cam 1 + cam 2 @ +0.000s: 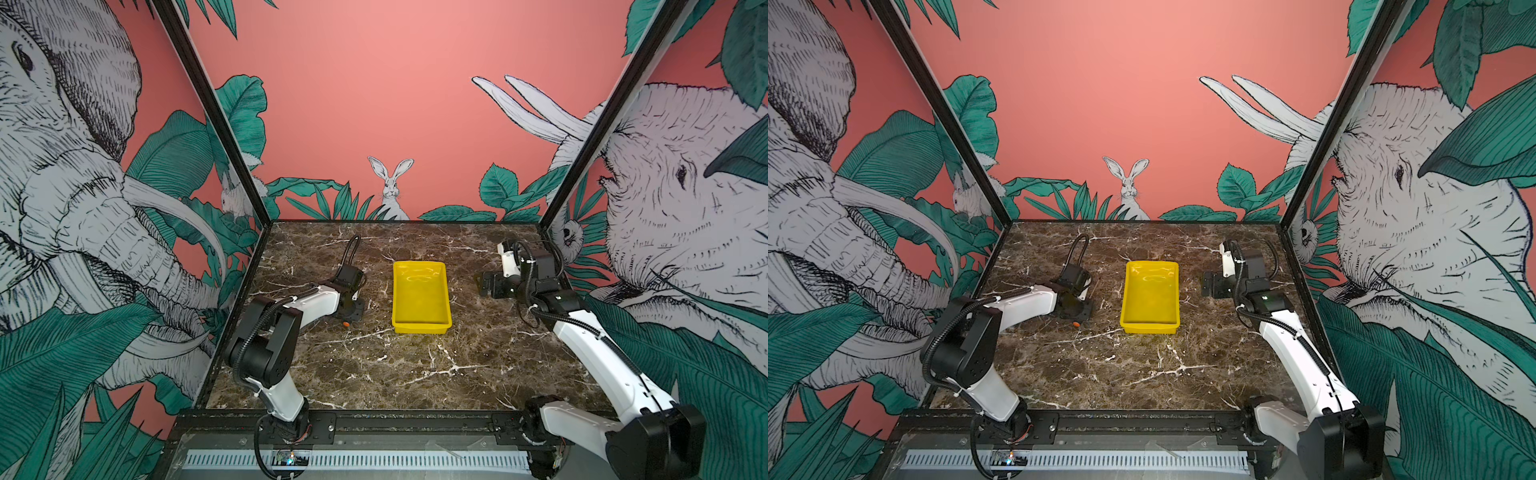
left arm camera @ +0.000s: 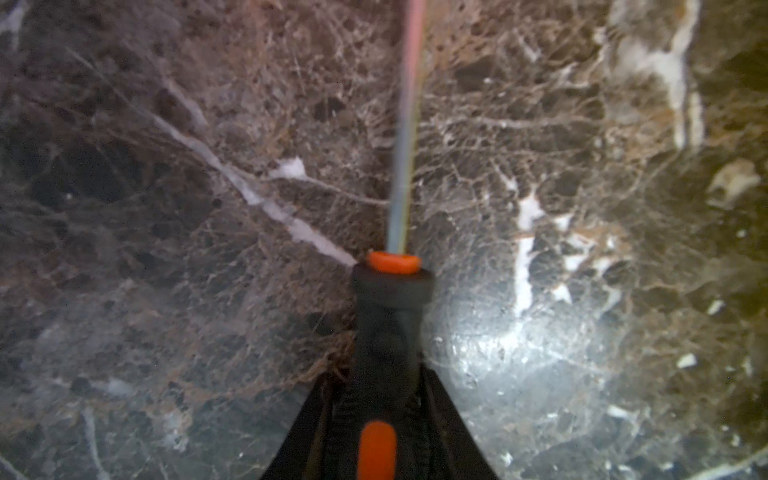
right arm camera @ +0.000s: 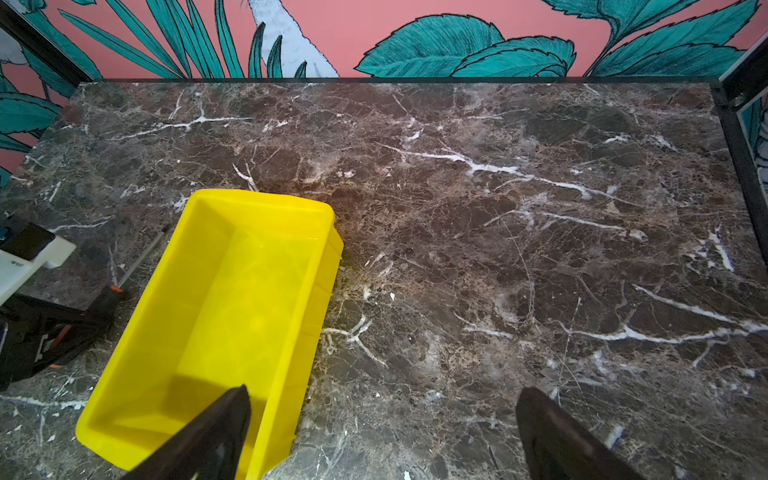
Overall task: Put the screwdriver in the bin
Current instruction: 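Lift the screwdriver with the left gripper and carry it over the yellow bin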
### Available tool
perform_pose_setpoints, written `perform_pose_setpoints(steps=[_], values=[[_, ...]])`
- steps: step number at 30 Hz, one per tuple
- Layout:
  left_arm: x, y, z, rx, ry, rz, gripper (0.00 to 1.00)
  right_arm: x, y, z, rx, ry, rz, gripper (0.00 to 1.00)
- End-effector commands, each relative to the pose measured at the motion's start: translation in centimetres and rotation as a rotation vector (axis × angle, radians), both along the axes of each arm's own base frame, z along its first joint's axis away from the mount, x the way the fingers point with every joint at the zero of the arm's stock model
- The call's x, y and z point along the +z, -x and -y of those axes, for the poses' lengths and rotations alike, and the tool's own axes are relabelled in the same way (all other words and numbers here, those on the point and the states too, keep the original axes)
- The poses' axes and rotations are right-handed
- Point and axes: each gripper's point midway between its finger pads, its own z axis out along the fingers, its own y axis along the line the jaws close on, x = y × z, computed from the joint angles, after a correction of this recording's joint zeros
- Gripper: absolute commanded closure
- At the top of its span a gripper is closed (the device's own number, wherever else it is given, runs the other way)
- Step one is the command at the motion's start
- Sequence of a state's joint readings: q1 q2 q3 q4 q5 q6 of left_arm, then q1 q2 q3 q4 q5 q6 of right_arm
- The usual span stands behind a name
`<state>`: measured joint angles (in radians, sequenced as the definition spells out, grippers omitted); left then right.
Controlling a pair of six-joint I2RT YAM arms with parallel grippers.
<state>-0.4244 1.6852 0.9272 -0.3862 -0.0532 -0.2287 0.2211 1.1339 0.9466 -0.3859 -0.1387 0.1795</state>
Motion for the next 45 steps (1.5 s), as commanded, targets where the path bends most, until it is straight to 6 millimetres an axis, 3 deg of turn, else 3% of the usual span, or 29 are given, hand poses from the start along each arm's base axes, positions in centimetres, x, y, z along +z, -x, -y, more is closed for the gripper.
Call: perform_pose_setpoints(steps=[1, 9, 16, 20, 25, 30, 34, 35, 39, 42, 45], values=[[-0.9, 2.1, -0.6, 0.025, -0.005, -0.08, 0.83, -0.4, -0.3, 0.1, -0.005, 0.023, -0.003, 0.01], [2.0, 2.5, -1.0, 0.042, 0.002, -0.038, 1.0, -0.8, -0.4, -0.3, 0.007, 0.002, -0.021, 0.01], [4.5, 2.8, -1.0, 0.044, 0.024, -0.008, 1.0, -0.5, -0.4, -0.8, 0.02, -0.025, -0.023, 0.01], [7.3, 2.6, -0.7, 0.048, 0.067, 0.051, 1.0, -0.4, -0.3, -0.9, 0.021, -0.036, -0.018, 0.01], [11.8, 1.9, 1.1, 0.002, 0.083, 0.132, 1.0, -0.1, -0.3, -1.3, 0.03, -0.06, -0.017, 0.01], [16.4, 1.0, 6.4, -0.127, 0.09, 0.207, 1.0, -0.1, -0.3, -1.2, 0.021, -0.066, -0.012, 0.01], [17.4, 0.2, 11.1, -0.214, 0.121, 0.229, 1.0, 0.2, -0.3, -1.2, 0.022, -0.07, -0.007, 0.01], [17.1, 0.6, 13.2, -0.258, 0.134, 0.225, 1.0, 0.3, -0.3, -1.2, 0.021, -0.068, -0.003, 0.01], [15.3, 0.0, 17.4, -0.335, 0.121, 0.183, 1.0, 0.4, -0.2, -0.9, 0.012, -0.054, 0.004, 0.01], [13.5, -0.5, 19.6, -0.367, 0.118, 0.167, 1.0, 0.8, -0.1, -1.0, 0.016, -0.064, 0.017, 0.01], [11.5, -0.5, 20.3, -0.365, 0.113, 0.122, 1.0, 0.9, -0.1, -1.0, 0.017, -0.065, 0.02, 0.01]])
